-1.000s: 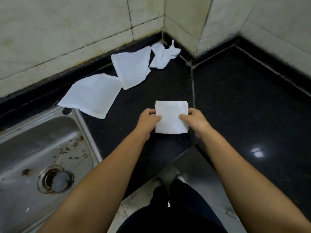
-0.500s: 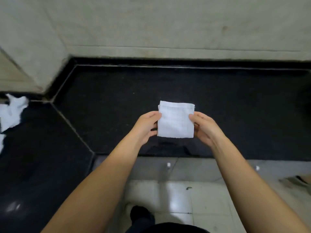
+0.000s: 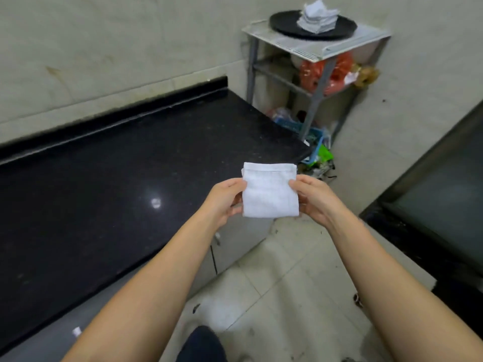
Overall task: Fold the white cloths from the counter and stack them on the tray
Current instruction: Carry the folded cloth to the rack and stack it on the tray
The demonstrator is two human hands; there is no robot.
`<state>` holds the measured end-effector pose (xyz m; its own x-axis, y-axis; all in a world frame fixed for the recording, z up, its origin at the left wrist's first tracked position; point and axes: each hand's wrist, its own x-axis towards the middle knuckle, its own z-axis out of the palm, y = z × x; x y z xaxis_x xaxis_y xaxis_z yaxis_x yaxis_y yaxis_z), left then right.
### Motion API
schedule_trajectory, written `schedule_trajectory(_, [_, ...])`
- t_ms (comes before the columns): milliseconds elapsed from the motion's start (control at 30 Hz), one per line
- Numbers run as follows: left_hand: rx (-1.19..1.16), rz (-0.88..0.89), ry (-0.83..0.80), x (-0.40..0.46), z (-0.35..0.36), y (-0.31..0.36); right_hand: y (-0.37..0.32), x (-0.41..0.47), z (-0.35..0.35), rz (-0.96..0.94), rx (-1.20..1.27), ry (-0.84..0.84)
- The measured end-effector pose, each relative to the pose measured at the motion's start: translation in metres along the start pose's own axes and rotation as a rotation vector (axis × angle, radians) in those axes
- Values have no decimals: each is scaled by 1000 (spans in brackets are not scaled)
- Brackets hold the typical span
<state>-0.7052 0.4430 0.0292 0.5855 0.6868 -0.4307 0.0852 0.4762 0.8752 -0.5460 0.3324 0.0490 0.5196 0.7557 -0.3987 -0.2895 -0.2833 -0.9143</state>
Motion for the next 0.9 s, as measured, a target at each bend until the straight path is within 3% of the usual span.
schedule_trajectory(233, [46,-23,-82,97,86,25,-36,70,-81,-21,66,147])
schedule_trajectory(433, [73,34,-114,203,153,94,-111,171,-133,-106,29,191])
schedule_trajectory(700, [208,325,-23,313,227,217,-246,287,-174,-340,0,203])
schedule_trajectory(900, [242,522,69,391,257,304,-349,395,-191,-521,-217,190])
